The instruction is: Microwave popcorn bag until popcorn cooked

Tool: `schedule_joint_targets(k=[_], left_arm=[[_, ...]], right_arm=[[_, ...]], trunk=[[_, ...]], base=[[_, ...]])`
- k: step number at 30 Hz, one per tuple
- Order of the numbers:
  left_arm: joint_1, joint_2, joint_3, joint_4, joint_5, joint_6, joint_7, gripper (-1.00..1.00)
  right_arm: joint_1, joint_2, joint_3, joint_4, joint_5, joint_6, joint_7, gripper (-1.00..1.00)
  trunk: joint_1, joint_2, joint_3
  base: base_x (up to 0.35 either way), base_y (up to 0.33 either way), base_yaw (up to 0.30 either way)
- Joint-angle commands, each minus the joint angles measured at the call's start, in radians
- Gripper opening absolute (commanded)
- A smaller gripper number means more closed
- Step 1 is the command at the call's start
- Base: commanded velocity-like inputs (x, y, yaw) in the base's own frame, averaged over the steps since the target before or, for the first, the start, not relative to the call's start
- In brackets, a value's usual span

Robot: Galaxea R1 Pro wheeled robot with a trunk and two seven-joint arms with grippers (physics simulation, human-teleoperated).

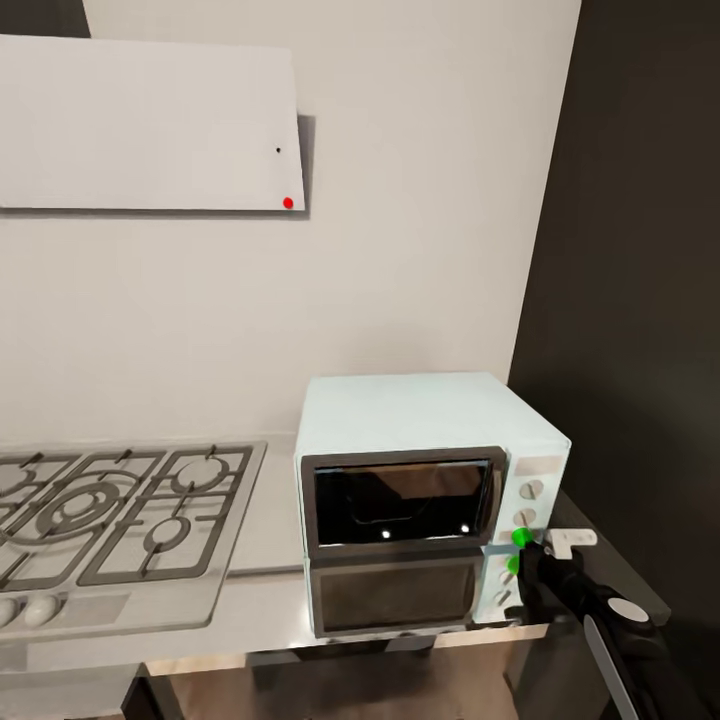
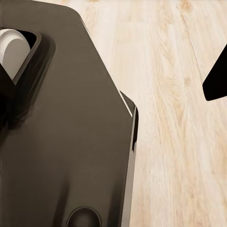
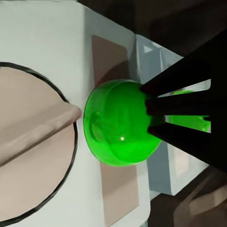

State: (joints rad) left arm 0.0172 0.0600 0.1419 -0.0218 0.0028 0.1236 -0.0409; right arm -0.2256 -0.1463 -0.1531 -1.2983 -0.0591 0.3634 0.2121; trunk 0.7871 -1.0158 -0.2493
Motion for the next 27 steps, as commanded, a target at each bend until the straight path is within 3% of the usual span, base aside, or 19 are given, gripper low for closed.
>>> schedule_joint_targets(k=[1,9,10,22,27], left_arm=[[0.0,0.0,0.007,-0.002,0.0,0.005,-0.004,1.0],[0.0,0.001,0.007,-0.002,0.0,0.005,-0.004,1.0],[0.0,0.001,0.007,-0.002,0.0,0.005,-0.004,1.0],[0.0,0.001,0.007,-0.002,0.0,0.005,-0.004,1.0],[0.0,0.0,0.008,-0.002,0.0,0.005,-0.004,1.0]], right_arm=[[-0.018,0.001,-0.002,0.006,-0.005,0.007,0.005,-1.0],[-0.018,0.001,-0.002,0.006,-0.005,0.006,0.005,-1.0],[-0.018,0.001,-0.002,0.006,-0.005,0.006,0.005,1.0],[-0.018,0.001,-0.002,0.005,-0.005,0.006,0.005,1.0],[-0.018,0.001,0.0,0.005,-0.005,0.006,0.005,1.0]], trunk=[[0.0,0.0,-0.001],[0.0,0.0,-0.001],[0.0,0.0,-0.001],[0.0,0.0,-0.001],[0.0,0.0,-0.001]], base=[[-0.182,0.0,0.0],[-0.244,0.004,0.0],[-0.05,0.003,0.0],[-0.005,0.0,0.0],[-0.235,0.0,0.0]])
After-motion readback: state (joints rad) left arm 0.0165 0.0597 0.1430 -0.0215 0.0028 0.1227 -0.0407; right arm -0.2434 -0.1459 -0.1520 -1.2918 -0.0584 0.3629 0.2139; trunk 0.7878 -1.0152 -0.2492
